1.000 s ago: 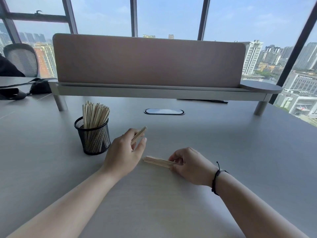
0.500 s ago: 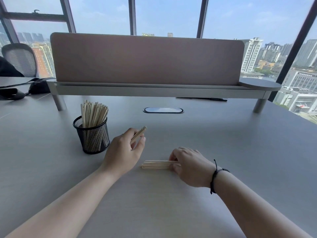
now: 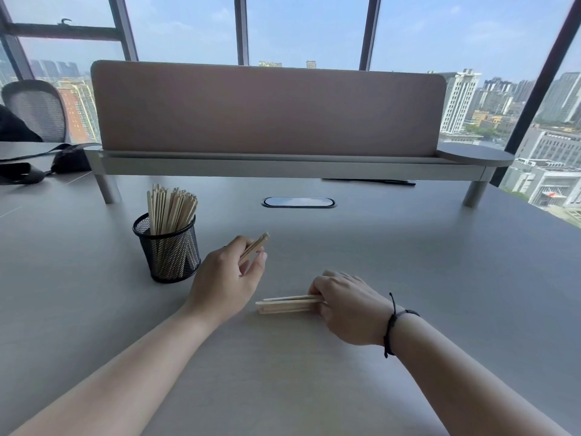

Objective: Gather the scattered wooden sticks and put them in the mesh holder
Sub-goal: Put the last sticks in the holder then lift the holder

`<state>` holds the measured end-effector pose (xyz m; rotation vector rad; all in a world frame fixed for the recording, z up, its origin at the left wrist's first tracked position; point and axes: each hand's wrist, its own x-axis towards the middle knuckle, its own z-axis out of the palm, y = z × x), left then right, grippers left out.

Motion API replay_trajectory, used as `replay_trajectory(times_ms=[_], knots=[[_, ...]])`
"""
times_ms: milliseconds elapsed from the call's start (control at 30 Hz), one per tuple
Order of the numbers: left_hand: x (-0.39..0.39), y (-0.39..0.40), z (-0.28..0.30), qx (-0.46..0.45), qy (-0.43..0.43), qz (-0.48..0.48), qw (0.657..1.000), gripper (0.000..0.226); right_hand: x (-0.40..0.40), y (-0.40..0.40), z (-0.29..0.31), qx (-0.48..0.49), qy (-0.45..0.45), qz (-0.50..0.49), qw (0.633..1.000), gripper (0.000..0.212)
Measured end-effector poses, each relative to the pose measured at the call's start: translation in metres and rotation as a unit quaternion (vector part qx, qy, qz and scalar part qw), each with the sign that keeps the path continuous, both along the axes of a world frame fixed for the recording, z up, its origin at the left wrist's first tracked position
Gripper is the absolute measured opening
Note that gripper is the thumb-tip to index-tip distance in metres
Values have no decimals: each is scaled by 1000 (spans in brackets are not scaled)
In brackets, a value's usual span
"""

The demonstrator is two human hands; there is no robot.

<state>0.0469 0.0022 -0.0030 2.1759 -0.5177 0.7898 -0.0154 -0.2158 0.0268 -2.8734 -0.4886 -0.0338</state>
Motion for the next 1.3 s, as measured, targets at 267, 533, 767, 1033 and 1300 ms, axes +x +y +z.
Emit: replay_trajectory(times_ms=[267, 533, 767, 1033, 1300], knots=[[-3, 0, 2, -3, 4, -52, 999, 36, 2, -3, -9, -5, -33, 21, 999, 22], [-6, 0, 6, -49, -33, -62, 996, 40, 6, -8, -7, 138, -22, -3, 990, 5], [-13, -9, 1, 168, 37, -87, 981, 54, 18, -17, -6, 240, -61, -82, 965, 20], [-23, -32, 6, 266, 108, -151, 946, 21, 25, -16, -12, 311, -71, -151, 936, 42], [-36, -35, 15, 362, 40, -68, 929, 19, 28, -19, -12, 427, -58, -167, 887, 47]])
